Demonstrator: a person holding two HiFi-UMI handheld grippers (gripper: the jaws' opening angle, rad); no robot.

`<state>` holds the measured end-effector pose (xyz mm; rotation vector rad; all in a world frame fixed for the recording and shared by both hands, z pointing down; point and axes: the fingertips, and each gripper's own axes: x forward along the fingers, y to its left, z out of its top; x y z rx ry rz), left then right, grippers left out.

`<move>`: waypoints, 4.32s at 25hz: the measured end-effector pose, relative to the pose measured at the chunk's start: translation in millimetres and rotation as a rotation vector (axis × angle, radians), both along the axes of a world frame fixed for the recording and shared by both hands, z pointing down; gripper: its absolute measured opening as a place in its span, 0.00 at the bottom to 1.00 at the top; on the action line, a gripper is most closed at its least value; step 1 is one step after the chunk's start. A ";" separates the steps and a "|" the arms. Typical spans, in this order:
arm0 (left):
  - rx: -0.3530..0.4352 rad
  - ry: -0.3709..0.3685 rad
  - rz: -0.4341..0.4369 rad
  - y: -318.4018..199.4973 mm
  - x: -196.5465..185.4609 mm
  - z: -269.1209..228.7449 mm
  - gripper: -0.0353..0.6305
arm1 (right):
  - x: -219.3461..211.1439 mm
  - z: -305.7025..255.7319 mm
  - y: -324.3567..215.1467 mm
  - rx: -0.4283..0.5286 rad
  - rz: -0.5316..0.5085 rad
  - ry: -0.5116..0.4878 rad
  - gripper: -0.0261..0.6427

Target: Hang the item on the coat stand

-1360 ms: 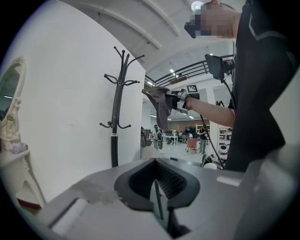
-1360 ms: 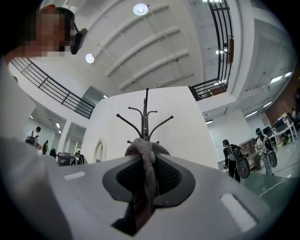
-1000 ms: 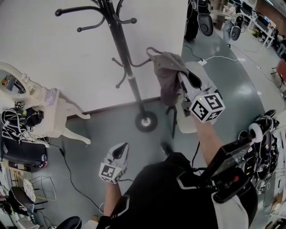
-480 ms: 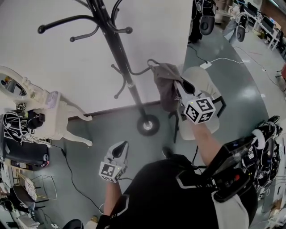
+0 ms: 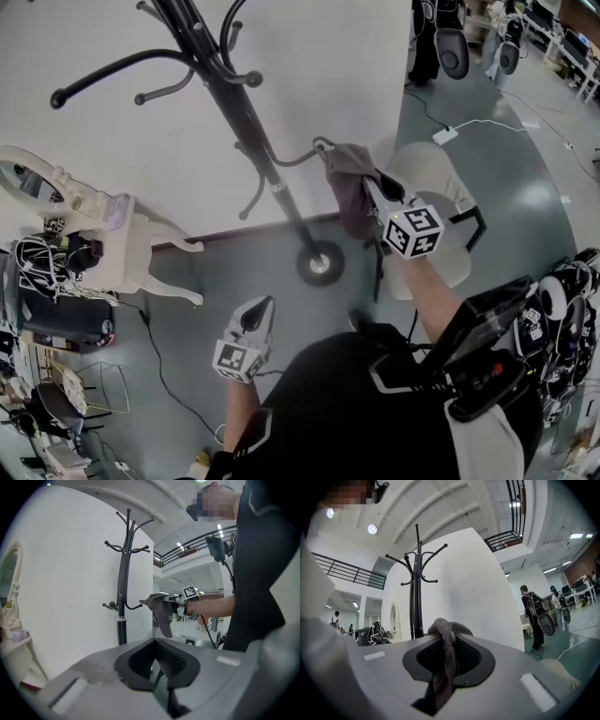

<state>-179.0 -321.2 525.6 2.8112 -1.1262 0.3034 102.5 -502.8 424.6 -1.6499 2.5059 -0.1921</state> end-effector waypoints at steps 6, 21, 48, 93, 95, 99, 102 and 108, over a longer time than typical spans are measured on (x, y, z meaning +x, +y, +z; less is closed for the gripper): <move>0.005 -0.017 -0.003 -10.1 12.6 1.6 0.10 | 0.2 19.8 -13.6 -0.031 -0.037 -0.010 0.12; 0.002 -0.032 -0.035 -22.7 22.5 4.0 0.09 | -11.1 59.5 -46.2 -0.116 -0.090 0.005 0.12; 0.004 -0.035 -0.206 -13.1 14.2 2.3 0.10 | -50.6 134.6 -90.5 -0.275 -0.192 0.092 0.12; 0.001 -0.042 -0.314 22.5 -10.1 0.7 0.10 | -75.1 218.7 -108.7 -0.428 -0.170 0.147 0.36; -0.012 -0.026 -0.312 22.2 -10.1 -0.4 0.10 | -71.3 218.5 -105.0 -0.429 -0.160 0.147 0.38; -0.010 -0.029 -0.267 22.1 -13.1 0.1 0.10 | -63.4 215.7 -94.3 -0.433 -0.127 0.139 0.40; -0.012 -0.025 -0.241 22.8 -14.7 2.7 0.10 | -59.8 210.7 -84.0 -0.422 -0.107 0.128 0.41; -0.023 -0.003 -0.187 28.1 -18.2 0.3 0.10 | -62.4 180.4 -59.4 -0.367 -0.095 0.080 0.39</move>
